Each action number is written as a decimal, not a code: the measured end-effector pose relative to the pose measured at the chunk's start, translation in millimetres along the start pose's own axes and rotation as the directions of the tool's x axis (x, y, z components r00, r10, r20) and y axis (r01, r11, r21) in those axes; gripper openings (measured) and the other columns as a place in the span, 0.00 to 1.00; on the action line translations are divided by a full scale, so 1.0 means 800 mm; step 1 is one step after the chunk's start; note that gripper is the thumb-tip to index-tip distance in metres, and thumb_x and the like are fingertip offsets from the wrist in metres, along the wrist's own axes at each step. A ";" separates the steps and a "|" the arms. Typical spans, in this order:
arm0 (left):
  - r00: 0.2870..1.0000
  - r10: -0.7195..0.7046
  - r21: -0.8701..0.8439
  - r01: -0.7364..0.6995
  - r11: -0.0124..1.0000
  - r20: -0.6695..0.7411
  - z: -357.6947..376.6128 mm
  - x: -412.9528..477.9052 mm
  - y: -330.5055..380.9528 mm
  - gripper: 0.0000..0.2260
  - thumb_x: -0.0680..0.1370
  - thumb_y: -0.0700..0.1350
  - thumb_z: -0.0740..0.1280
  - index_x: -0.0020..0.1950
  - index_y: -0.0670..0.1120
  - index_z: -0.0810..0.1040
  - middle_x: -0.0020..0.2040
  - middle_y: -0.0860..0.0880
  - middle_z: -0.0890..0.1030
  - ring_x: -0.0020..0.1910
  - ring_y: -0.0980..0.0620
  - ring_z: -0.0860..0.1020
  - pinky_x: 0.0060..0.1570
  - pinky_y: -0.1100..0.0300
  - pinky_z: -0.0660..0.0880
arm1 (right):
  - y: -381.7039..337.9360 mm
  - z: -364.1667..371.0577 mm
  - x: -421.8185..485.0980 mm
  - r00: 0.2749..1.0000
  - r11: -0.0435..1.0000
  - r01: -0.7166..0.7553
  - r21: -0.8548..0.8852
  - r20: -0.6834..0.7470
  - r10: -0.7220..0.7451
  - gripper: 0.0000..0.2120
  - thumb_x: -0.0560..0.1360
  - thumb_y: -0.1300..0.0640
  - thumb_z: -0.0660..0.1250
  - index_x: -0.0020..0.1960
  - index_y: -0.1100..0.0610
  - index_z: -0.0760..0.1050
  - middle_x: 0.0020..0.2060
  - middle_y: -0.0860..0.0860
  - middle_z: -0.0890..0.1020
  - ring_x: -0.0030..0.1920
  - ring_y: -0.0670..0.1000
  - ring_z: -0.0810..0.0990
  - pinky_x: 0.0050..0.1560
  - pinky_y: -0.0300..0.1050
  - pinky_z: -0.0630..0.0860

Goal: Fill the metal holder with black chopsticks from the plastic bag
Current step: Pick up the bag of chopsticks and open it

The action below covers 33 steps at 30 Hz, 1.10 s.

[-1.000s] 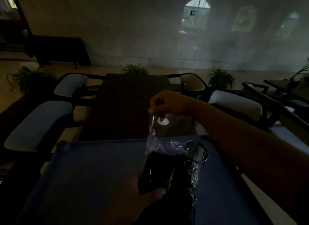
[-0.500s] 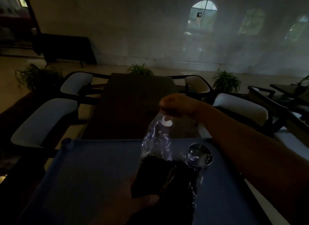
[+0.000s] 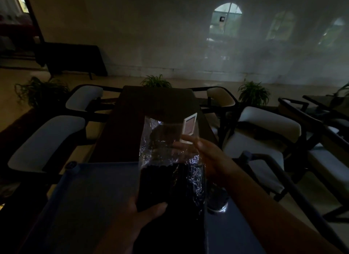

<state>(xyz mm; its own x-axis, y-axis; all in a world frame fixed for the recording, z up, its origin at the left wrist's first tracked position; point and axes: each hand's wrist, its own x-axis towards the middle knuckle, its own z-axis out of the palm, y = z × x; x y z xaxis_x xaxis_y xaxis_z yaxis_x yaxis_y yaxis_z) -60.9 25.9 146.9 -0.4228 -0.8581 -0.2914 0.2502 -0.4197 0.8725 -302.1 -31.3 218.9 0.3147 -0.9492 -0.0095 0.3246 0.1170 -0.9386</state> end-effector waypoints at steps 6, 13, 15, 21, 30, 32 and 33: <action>1.000 -0.001 0.045 0.001 0.999 0.001 0.011 0.012 -0.005 0.32 0.52 0.48 0.86 0.54 0.56 0.81 0.52 0.47 0.86 0.51 0.45 0.85 0.41 0.55 0.82 | -0.002 -0.009 -0.004 0.997 0.997 0.030 0.072 -0.072 -0.024 0.41 0.64 0.42 0.77 0.68 0.64 0.70 0.63 0.63 0.79 0.61 0.61 0.80 0.56 0.57 0.81; 0.999 -0.002 0.176 -0.005 0.984 0.044 0.024 0.022 0.001 0.39 0.44 0.54 0.86 0.53 0.51 0.81 0.48 0.49 0.87 0.47 0.50 0.85 0.47 0.53 0.78 | -0.012 -0.023 -0.010 0.934 0.985 -0.075 -0.158 -0.358 0.014 0.15 0.83 0.55 0.56 0.53 0.62 0.78 0.40 0.52 0.88 0.39 0.49 0.87 0.34 0.40 0.81; 0.999 0.022 0.187 -0.026 0.982 0.027 0.031 0.020 0.006 0.34 0.49 0.50 0.85 0.52 0.51 0.80 0.45 0.51 0.88 0.44 0.53 0.86 0.43 0.57 0.81 | -0.019 -0.024 -0.010 0.936 0.992 -0.059 -0.108 -0.353 0.017 0.16 0.84 0.53 0.54 0.52 0.62 0.76 0.36 0.52 0.88 0.35 0.49 0.87 0.29 0.39 0.80; 0.999 0.043 0.089 -0.042 0.995 -0.008 0.043 0.015 0.012 0.30 0.55 0.40 0.84 0.55 0.48 0.79 0.49 0.45 0.87 0.46 0.45 0.85 0.45 0.50 0.79 | -0.038 -0.022 0.002 0.940 1.000 -0.011 0.015 -0.342 0.015 0.14 0.83 0.57 0.55 0.50 0.63 0.76 0.38 0.57 0.87 0.39 0.54 0.87 0.34 0.45 0.82; 0.994 0.105 0.103 -0.103 0.989 -0.010 0.023 0.014 0.015 0.26 0.56 0.43 0.82 0.52 0.53 0.83 0.50 0.50 0.87 0.48 0.51 0.85 0.39 0.59 0.81 | -0.052 -0.017 0.020 0.946 0.997 0.026 0.069 -0.323 -0.002 0.16 0.83 0.58 0.54 0.47 0.64 0.77 0.35 0.57 0.87 0.36 0.53 0.87 0.32 0.42 0.81; 0.996 0.077 0.095 -0.073 0.993 -0.036 0.020 0.015 0.012 0.27 0.56 0.42 0.83 0.54 0.50 0.82 0.50 0.47 0.87 0.48 0.48 0.85 0.40 0.56 0.81 | -0.052 -0.014 0.023 0.946 0.998 0.022 0.059 -0.325 -0.002 0.15 0.83 0.58 0.54 0.47 0.63 0.76 0.35 0.56 0.87 0.36 0.52 0.87 0.32 0.42 0.82; 0.997 0.070 0.094 -0.065 0.993 -0.045 0.019 0.016 0.011 0.27 0.57 0.42 0.83 0.55 0.48 0.82 0.50 0.44 0.87 0.48 0.46 0.85 0.39 0.56 0.81 | -0.051 -0.013 0.024 0.945 0.998 0.025 0.055 -0.326 -0.006 0.14 0.83 0.57 0.55 0.49 0.64 0.76 0.36 0.57 0.87 0.38 0.53 0.87 0.34 0.43 0.82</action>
<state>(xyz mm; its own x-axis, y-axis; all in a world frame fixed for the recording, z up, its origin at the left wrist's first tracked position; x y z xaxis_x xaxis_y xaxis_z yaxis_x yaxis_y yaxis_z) -77.1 15.9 156.8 -0.3647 -0.8977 -0.2474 0.1942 -0.3331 0.9227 -318.3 -57.2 253.5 0.0048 -0.9933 -0.1155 0.3807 0.1086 -0.9183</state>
